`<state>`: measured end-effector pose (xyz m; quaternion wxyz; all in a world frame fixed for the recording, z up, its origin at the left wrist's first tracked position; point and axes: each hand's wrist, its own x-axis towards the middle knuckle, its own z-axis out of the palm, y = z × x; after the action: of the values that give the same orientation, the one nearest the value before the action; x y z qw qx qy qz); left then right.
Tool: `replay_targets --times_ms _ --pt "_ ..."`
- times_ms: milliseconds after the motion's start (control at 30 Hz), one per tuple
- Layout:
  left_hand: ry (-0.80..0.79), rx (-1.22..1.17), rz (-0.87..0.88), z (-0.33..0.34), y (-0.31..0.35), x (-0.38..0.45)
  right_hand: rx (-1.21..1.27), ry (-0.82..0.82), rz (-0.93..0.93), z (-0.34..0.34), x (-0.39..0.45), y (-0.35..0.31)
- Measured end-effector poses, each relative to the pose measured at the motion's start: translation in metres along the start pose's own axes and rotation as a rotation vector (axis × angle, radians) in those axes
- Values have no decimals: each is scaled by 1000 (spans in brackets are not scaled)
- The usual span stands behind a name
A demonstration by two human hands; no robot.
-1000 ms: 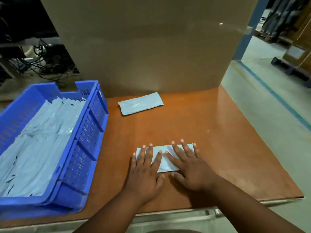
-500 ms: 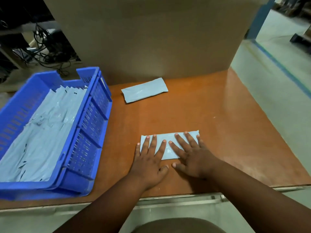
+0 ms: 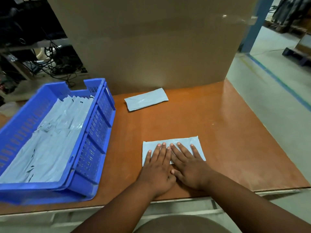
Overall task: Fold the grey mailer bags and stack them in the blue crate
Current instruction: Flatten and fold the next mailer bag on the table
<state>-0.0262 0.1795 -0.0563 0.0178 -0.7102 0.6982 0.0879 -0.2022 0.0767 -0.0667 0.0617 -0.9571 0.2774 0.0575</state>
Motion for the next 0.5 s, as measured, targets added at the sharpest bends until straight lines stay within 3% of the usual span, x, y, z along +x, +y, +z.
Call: replay_targets --times_ms 200,367,500 --pt "-32 -5 3 -1 -3 5 54 -128 17 -23 6 0" --pt "66 -50 20 0 -19 12 70 77 73 -27 9 9" --pt "147 -5 73 7 -20 25 -16 57 33 -17 23 10"
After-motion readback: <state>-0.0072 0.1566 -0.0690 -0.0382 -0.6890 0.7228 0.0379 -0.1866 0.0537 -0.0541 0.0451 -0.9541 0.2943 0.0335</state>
